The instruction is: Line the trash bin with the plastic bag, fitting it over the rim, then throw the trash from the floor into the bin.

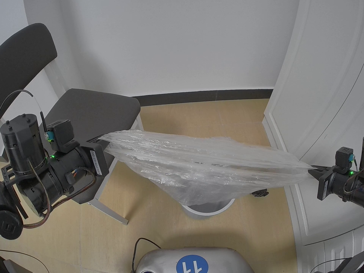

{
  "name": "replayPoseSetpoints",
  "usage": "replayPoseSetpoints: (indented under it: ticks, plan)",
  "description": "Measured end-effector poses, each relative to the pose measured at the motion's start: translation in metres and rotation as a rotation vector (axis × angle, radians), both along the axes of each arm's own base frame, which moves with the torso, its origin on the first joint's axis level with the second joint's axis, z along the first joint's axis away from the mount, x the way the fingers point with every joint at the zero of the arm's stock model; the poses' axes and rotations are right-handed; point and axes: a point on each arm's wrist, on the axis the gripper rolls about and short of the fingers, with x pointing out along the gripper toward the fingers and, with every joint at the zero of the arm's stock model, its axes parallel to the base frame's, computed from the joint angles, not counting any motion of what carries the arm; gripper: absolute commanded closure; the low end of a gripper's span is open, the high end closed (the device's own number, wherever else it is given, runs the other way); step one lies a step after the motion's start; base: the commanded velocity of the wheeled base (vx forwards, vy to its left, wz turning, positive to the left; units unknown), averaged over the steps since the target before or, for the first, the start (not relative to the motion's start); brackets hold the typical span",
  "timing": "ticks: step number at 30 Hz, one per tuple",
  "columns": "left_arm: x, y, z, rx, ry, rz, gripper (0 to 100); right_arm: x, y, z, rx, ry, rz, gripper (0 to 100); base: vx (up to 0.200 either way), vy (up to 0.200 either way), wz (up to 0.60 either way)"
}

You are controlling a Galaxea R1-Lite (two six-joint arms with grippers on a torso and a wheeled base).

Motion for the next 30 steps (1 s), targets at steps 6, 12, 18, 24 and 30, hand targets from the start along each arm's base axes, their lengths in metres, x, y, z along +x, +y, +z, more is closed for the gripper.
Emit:
replayPoseSetpoints:
  ticks: [6,12,18,24,30]
  plan:
    - [0.005,0.004,-0.002,0.002,0.009,0.010,100,0.001,-0.005,-0.002,-0.020,0.005,-0.014,100,0.000,0.000,0.00]
    - [0.007,0.003,-0.006,0.008,0.019,0.009,100,0.001,-0.005,-0.003,-0.022,0.006,-0.016,100,0.000,0.000,0.00]
    - [0.007,-0.004,-0.012,0.015,0.037,-0.046,100,0.003,-0.003,0.000,-0.015,-0.007,0.013,100,0.000,0.000,0.00]
    - [0.016,-0.017,-0.010,0.011,0.000,-0.156,100,0.009,0.001,0.004,-0.022,-0.021,0.124,100,0.000,0.000,0.00]
    - [0.031,-0.038,-0.011,-0.026,-0.137,-0.224,100,0.025,0.009,0.005,-0.018,-0.083,0.177,100,0.000,0.000,0.00]
